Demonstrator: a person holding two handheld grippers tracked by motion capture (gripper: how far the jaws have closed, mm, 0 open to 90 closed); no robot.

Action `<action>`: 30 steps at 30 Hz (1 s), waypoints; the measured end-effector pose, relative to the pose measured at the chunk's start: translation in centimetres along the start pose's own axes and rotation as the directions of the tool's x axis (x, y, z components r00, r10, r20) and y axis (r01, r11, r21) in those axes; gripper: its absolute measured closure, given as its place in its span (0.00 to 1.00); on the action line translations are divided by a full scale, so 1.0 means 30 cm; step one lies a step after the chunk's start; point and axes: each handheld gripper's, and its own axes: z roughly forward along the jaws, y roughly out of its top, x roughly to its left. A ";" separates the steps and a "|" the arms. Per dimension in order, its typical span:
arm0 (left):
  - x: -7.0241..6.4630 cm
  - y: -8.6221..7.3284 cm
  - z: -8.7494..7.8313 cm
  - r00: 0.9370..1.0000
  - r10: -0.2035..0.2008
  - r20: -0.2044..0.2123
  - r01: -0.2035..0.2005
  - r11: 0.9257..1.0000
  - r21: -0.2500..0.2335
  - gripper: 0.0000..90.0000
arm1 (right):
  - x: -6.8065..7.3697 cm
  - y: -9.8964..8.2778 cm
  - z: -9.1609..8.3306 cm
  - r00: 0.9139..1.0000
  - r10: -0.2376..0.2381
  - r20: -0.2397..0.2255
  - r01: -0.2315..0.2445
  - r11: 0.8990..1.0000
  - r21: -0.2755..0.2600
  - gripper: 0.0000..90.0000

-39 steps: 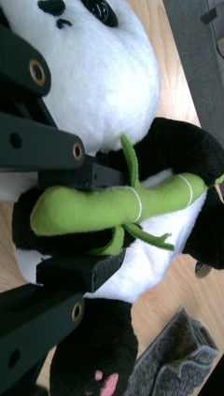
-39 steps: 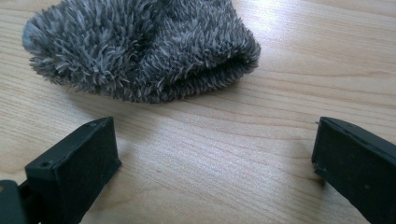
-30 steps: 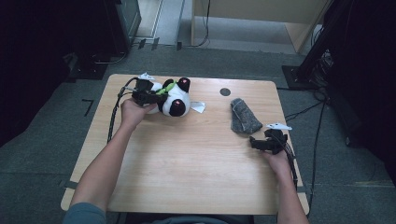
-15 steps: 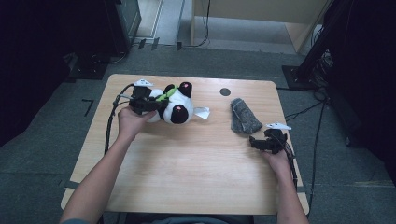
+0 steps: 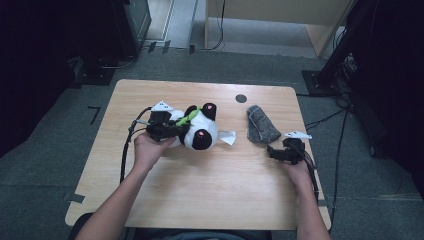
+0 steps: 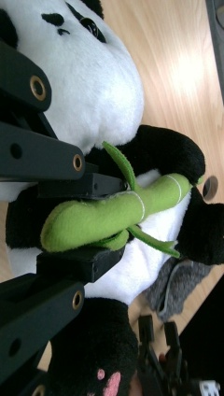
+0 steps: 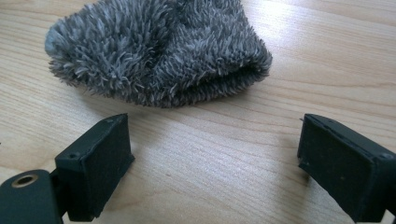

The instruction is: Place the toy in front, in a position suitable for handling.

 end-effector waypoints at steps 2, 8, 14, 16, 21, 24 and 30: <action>-0.025 -0.009 0.014 1.000 0.008 0.007 -0.008 1.000 0.012 0.78 | 0.000 0.001 -0.002 1.000 -0.002 -0.003 0.002 1.000 0.005 0.14; -0.084 -0.026 0.048 0.999 0.033 0.027 -0.034 0.999 0.026 0.77 | -0.009 0.008 -0.014 1.000 0.017 -0.007 -0.017 1.000 0.020 0.17; -0.089 -0.044 0.081 0.999 0.033 0.039 -0.034 0.999 0.032 0.75 | -0.013 0.031 -0.041 0.998 0.048 -0.047 -0.047 0.999 0.009 0.22; -0.087 -0.044 0.080 0.999 0.033 0.042 -0.034 0.999 0.031 0.72 | -0.011 0.040 -0.051 0.998 0.041 -0.049 -0.041 0.999 0.005 0.24; -0.085 -0.043 0.063 0.998 0.052 0.044 -0.053 0.998 0.022 0.59 | -0.012 0.062 -0.075 0.996 0.043 -0.082 -0.042 0.999 0.014 0.29; -0.080 -0.040 0.040 0.998 0.057 0.036 -0.057 0.998 0.004 0.49 | -0.009 0.079 -0.089 0.996 0.040 -0.083 -0.039 0.999 0.009 0.31; -0.050 -0.026 -0.036 0.998 0.024 0.052 -0.022 0.999 -0.040 0.43 | 0.001 0.119 -0.097 0.991 0.043 -0.124 -0.041 0.999 0.020 0.38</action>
